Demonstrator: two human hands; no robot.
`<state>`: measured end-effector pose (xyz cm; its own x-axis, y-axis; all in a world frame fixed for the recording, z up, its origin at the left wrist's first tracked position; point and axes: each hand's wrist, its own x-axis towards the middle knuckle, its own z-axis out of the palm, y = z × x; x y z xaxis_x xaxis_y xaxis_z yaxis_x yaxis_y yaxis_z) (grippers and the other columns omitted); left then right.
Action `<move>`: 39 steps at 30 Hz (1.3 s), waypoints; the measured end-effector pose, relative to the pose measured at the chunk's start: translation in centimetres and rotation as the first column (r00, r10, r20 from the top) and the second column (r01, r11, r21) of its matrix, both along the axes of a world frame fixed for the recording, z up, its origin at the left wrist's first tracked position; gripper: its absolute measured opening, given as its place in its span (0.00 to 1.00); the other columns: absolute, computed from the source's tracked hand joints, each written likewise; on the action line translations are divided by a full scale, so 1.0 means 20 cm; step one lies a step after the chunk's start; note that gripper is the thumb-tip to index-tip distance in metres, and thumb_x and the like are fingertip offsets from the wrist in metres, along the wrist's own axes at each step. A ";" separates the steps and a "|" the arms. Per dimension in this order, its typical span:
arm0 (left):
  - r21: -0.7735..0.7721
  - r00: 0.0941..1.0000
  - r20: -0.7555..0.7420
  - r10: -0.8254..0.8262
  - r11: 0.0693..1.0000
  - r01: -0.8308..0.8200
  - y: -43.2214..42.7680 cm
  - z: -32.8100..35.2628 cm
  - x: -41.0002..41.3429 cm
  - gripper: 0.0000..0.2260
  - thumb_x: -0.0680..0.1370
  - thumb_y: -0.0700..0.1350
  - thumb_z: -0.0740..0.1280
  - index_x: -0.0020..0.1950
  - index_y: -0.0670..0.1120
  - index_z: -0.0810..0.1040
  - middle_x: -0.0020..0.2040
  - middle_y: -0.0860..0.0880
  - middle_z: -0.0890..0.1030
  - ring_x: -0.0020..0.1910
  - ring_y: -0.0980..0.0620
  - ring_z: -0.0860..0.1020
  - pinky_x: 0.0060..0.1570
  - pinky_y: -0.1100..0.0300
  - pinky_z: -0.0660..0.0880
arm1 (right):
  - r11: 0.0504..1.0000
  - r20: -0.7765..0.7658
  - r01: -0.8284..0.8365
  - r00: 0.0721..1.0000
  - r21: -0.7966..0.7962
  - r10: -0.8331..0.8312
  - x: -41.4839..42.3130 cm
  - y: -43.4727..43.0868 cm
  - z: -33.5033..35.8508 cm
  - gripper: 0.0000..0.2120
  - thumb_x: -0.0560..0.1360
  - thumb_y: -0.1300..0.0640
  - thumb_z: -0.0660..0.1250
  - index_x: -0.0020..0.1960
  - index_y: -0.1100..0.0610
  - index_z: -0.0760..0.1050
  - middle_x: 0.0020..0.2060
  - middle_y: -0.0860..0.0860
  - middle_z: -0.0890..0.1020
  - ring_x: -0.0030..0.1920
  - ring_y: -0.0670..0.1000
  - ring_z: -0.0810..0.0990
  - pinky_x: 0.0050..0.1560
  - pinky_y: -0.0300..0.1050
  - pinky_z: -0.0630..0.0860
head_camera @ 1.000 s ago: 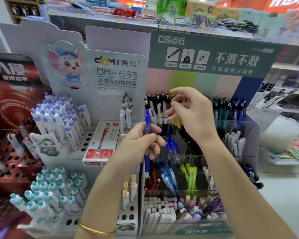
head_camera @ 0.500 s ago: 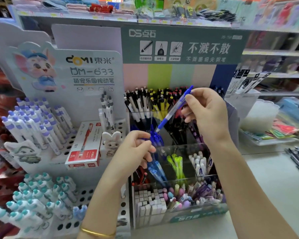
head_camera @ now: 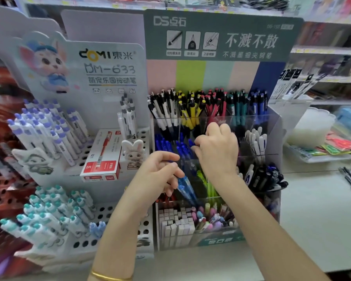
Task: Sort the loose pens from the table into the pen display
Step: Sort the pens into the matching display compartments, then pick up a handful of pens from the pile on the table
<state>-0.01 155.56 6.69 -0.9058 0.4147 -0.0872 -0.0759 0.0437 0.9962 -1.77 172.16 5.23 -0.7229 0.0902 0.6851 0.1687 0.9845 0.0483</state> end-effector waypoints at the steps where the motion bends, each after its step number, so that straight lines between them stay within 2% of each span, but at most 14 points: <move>1: 0.008 1.000 0.003 -0.005 1.000 0.005 0.00 0.00 0.01 0.07 0.81 0.37 0.60 0.57 0.45 0.74 0.39 0.46 0.80 0.29 0.57 0.75 0.27 0.63 0.72 | 0.999 0.036 0.010 0.999 0.034 -0.011 0.00 0.00 0.01 0.13 0.62 0.47 0.79 0.33 0.55 0.82 0.34 0.51 0.73 0.38 0.55 0.71 0.35 0.45 0.61; 4: 0.029 1.000 0.009 -0.019 0.999 0.018 0.03 0.00 0.03 0.07 0.81 0.37 0.60 0.57 0.44 0.74 0.38 0.46 0.80 0.29 0.56 0.75 0.27 0.63 0.72 | 0.998 0.018 -0.048 0.999 0.037 0.047 0.01 0.02 0.02 0.13 0.62 0.48 0.79 0.38 0.55 0.83 0.36 0.53 0.73 0.39 0.56 0.72 0.36 0.45 0.62; 6: 0.032 1.000 0.010 -0.015 0.999 0.015 0.06 0.00 0.04 0.07 0.81 0.37 0.60 0.57 0.44 0.74 0.38 0.46 0.80 0.29 0.56 0.75 0.27 0.63 0.71 | 0.985 -0.084 -0.139 0.988 -0.103 0.131 0.05 0.07 0.04 0.11 0.65 0.52 0.78 0.44 0.56 0.83 0.37 0.52 0.72 0.40 0.56 0.72 0.38 0.44 0.64; 8: 0.036 1.000 0.012 -0.007 0.999 0.007 0.10 -0.01 0.06 0.07 0.81 0.37 0.59 0.56 0.44 0.74 0.38 0.46 0.80 0.29 0.56 0.75 0.26 0.63 0.71 | 0.921 -0.134 -0.235 0.970 -0.310 0.203 0.11 0.13 0.05 0.08 0.69 0.55 0.76 0.47 0.55 0.82 0.39 0.50 0.71 0.41 0.52 0.72 0.41 0.41 0.65; 9: 0.034 1.000 0.007 -0.012 0.999 0.011 0.14 -0.01 0.07 0.07 0.81 0.37 0.59 0.56 0.44 0.74 0.38 0.46 0.80 0.29 0.56 0.75 0.26 0.63 0.71 | 0.853 -0.135 -0.284 0.959 -0.438 0.250 0.15 0.17 0.05 0.07 0.70 0.56 0.74 0.47 0.54 0.82 0.39 0.49 0.71 0.41 0.50 0.72 0.41 0.40 0.67; 12: 0.006 0.999 0.001 -0.052 0.999 0.052 0.28 -0.04 0.13 0.07 0.81 0.37 0.60 0.55 0.45 0.75 0.37 0.48 0.80 0.30 0.55 0.75 0.27 0.62 0.71 | 0.535 -0.163 -0.346 0.919 -0.771 0.359 0.33 0.29 0.04 0.04 0.73 0.60 0.71 0.47 0.53 0.81 0.39 0.49 0.78 0.38 0.44 0.75 0.42 0.31 0.70; 13: -0.007 0.997 0.000 -0.071 0.997 0.071 0.35 -0.05 0.16 0.07 0.81 0.37 0.60 0.55 0.46 0.75 0.37 0.48 0.80 0.30 0.55 0.75 0.28 0.62 0.71 | 0.440 -0.166 -0.323 0.918 -0.838 0.360 0.40 0.35 0.02 0.04 0.74 0.61 0.71 0.46 0.53 0.82 0.38 0.48 0.80 0.38 0.43 0.76 0.41 0.30 0.71; 15: -0.025 0.993 0.006 -0.120 0.992 0.120 0.53 -0.09 0.21 0.07 0.81 0.38 0.60 0.55 0.45 0.75 0.36 0.49 0.81 0.30 0.55 0.75 0.28 0.60 0.71 | 0.309 -0.154 -0.253 0.937 -0.917 0.312 0.53 0.49 -0.04 0.05 0.74 0.62 0.70 0.44 0.52 0.82 0.37 0.45 0.82 0.37 0.41 0.78 0.40 0.30 0.72; 18: -0.029 0.974 0.076 -0.215 0.976 0.218 0.89 -0.18 0.34 0.07 0.81 0.36 0.60 0.55 0.44 0.75 0.35 0.48 0.80 0.28 0.54 0.75 0.26 0.61 0.70 | 0.173 -0.085 -0.116 0.981 -0.978 0.176 0.77 0.80 -0.15 0.08 0.75 0.63 0.68 0.43 0.52 0.81 0.30 0.43 0.79 0.28 0.39 0.73 0.31 0.31 0.68; 21: -0.050 0.939 0.175 -0.296 0.950 0.309 1.29 -0.29 0.50 0.08 0.79 0.33 0.60 0.53 0.43 0.74 0.34 0.48 0.80 0.25 0.55 0.74 0.24 0.63 0.69 | 0.053 0.008 0.006 0.999 -0.999 0.039 1.07 1.15 -0.24 0.07 0.76 0.62 0.66 0.45 0.54 0.81 0.30 0.48 0.76 0.25 0.41 0.69 0.27 0.33 0.66; 27: -0.127 0.880 0.240 -0.409 0.886 0.446 2.02 -0.54 0.88 0.07 0.79 0.38 0.61 0.54 0.46 0.74 0.46 0.46 0.81 0.37 0.52 0.77 0.34 0.60 0.73 | -0.028 0.128 0.125 0.965 -0.992 -0.230 1.61 1.78 -0.40 0.08 0.79 0.62 0.62 0.50 0.56 0.81 0.32 0.51 0.76 0.25 0.44 0.68 0.24 0.33 0.65; 31: -0.172 0.861 0.277 -0.425 0.860 0.480 2.36 -0.69 1.01 0.07 0.80 0.39 0.61 0.57 0.45 0.73 0.50 0.46 0.79 0.41 0.52 0.77 0.35 0.61 0.73 | -0.079 0.157 0.139 0.941 -0.987 -0.299 1.78 2.07 -0.47 0.09 0.79 0.63 0.61 0.51 0.55 0.80 0.32 0.51 0.75 0.26 0.45 0.67 0.25 0.34 0.65; 36: -0.298 0.909 0.228 -0.349 0.864 0.407 2.78 -0.89 1.01 0.10 0.82 0.41 0.58 0.62 0.45 0.70 0.53 0.49 0.75 0.47 0.53 0.76 0.39 0.63 0.74 | -0.139 0.172 0.137 0.942 -0.981 -0.288 1.78 2.40 -0.57 0.09 0.79 0.63 0.61 0.49 0.55 0.79 0.31 0.51 0.75 0.26 0.46 0.67 0.27 0.38 0.65; 39: -0.401 0.954 0.156 -0.256 0.866 0.298 3.06 -1.03 0.93 0.14 0.81 0.39 0.58 0.67 0.43 0.69 0.60 0.47 0.73 0.55 0.50 0.74 0.52 0.58 0.74 | -0.149 0.217 0.183 0.939 -0.972 -0.266 1.72 2.64 -0.65 0.09 0.79 0.63 0.62 0.49 0.54 0.80 0.31 0.50 0.76 0.25 0.45 0.68 0.26 0.38 0.65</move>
